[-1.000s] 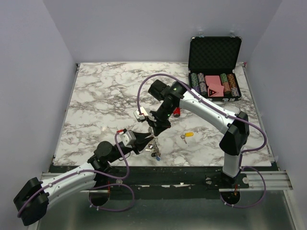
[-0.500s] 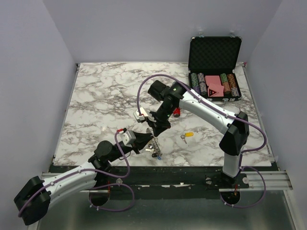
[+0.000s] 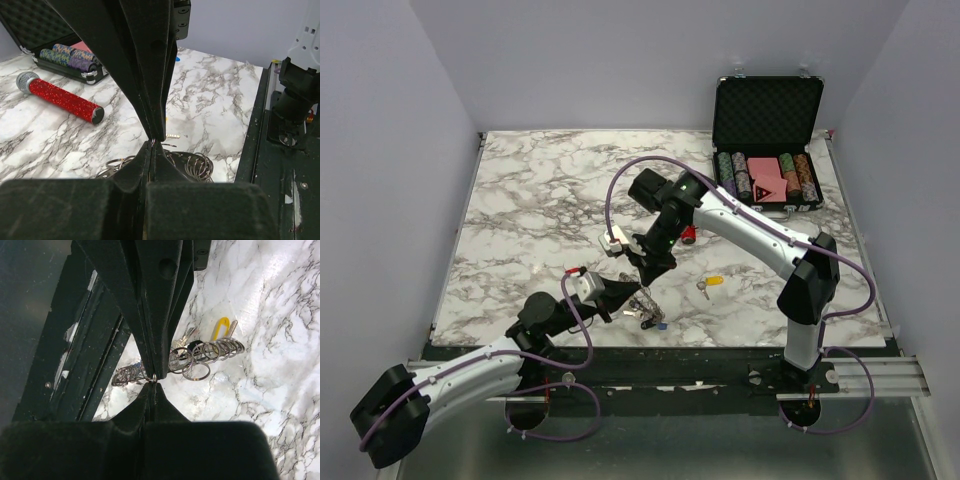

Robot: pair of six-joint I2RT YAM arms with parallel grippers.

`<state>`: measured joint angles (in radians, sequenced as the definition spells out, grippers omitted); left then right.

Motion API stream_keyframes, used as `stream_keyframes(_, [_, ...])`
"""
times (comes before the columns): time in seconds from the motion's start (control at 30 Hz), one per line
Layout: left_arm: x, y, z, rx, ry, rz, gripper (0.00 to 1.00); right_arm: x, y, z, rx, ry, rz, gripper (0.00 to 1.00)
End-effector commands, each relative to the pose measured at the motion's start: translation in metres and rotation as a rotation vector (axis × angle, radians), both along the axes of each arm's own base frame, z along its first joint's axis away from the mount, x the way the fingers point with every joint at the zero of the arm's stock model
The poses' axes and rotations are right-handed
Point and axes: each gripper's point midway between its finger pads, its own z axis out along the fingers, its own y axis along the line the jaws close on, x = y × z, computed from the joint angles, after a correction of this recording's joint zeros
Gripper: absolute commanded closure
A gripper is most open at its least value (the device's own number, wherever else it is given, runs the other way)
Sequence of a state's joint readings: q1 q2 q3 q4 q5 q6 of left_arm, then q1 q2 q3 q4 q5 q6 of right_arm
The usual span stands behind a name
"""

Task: Put the keys on the keyring

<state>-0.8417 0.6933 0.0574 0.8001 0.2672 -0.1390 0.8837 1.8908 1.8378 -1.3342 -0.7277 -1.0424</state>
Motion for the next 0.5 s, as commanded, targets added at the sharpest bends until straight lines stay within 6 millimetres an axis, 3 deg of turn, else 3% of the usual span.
stream_keyframes(0.0, [-0.003, 0.000, -0.001, -0.003, 0.001, -0.021, 1.00, -0.025, -0.010, 0.008, -0.011, 0.086, 0.033, 1.00])
stream_keyframes(0.1, [-0.001, 0.004, 0.001, -0.030, 0.005, 0.003, 1.00, -0.026, -0.010, 0.008, -0.007, 0.092, 0.032, 0.99])
stream_keyframes(0.27, [-0.003, 0.010, 0.008, -0.073, -0.017, 0.019, 1.00, -0.030, -0.009, 0.011, 0.021, 0.128, 0.032, 0.79])
stream_keyframes(0.3, [-0.006, 0.013, -0.002, -0.064, -0.003, 0.018, 1.00, -0.029, -0.009, 0.013, 0.034, 0.139, 0.029, 0.75])
stream_keyframes(0.47, [-0.009, 0.017, -0.001, -0.099, 0.000, 0.018, 1.00, -0.020, -0.010, 0.026, 0.111, 0.190, 0.001, 0.67])
